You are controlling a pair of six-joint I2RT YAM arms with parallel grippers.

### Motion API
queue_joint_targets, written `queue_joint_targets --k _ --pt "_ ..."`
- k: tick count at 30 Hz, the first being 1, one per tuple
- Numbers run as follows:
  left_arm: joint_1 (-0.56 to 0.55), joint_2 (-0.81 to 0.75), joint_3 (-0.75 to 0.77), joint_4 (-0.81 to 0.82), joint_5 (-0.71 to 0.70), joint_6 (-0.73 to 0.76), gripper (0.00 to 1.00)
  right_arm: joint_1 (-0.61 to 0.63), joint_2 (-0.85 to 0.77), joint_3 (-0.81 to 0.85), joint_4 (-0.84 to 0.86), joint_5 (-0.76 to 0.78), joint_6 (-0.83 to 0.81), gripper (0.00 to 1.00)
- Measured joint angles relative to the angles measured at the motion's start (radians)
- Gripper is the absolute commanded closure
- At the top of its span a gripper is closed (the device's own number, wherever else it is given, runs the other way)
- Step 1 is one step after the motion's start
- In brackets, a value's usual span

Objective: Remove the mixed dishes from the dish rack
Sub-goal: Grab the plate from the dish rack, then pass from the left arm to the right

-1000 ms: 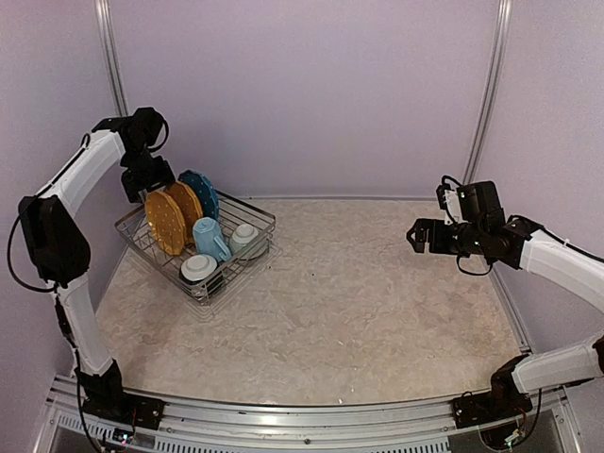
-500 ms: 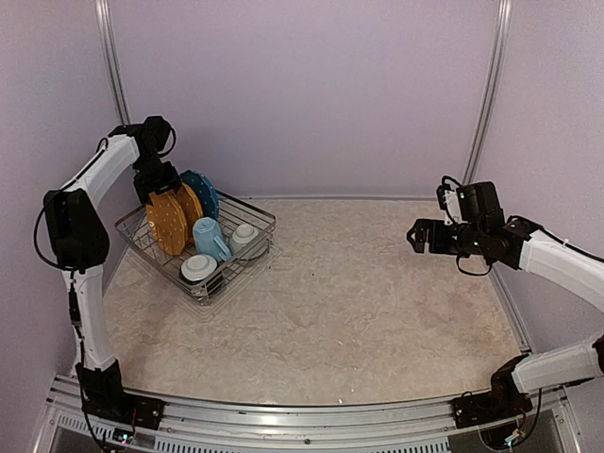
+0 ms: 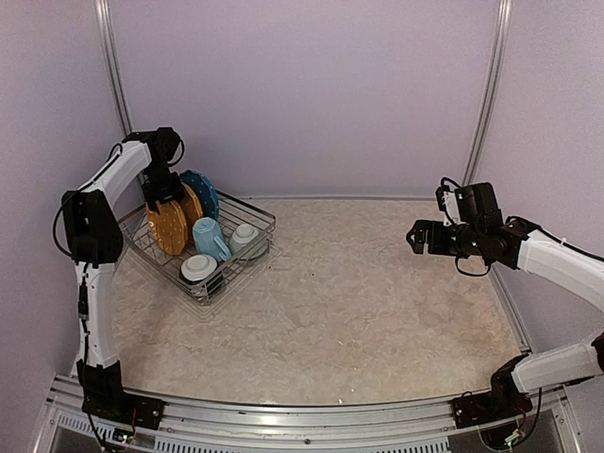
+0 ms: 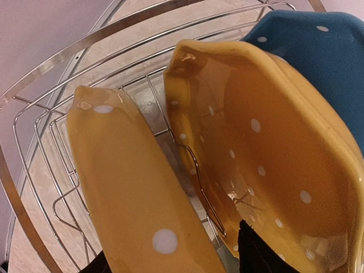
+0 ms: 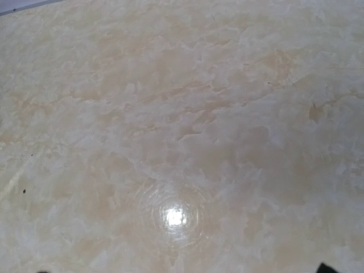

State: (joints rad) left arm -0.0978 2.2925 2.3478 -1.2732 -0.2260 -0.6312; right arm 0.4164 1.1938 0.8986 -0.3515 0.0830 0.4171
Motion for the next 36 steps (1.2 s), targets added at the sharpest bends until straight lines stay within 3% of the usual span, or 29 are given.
queue_joint_targets --k 20,28,36 --pt "-0.003 0.032 0.064 -0.039 0.028 -0.056 0.99 0.0 0.0 -0.01 0.006 0.002 0.021 0.0" --pt "-0.007 0.031 0.083 -0.061 0.035 -0.082 1.0 0.0 0.0 -0.01 0.008 0.002 0.023 0.0" --pt "-0.062 0.029 0.11 -0.083 -0.059 -0.118 1.0 0.0 0.0 -0.014 0.014 0.003 0.023 0.0"
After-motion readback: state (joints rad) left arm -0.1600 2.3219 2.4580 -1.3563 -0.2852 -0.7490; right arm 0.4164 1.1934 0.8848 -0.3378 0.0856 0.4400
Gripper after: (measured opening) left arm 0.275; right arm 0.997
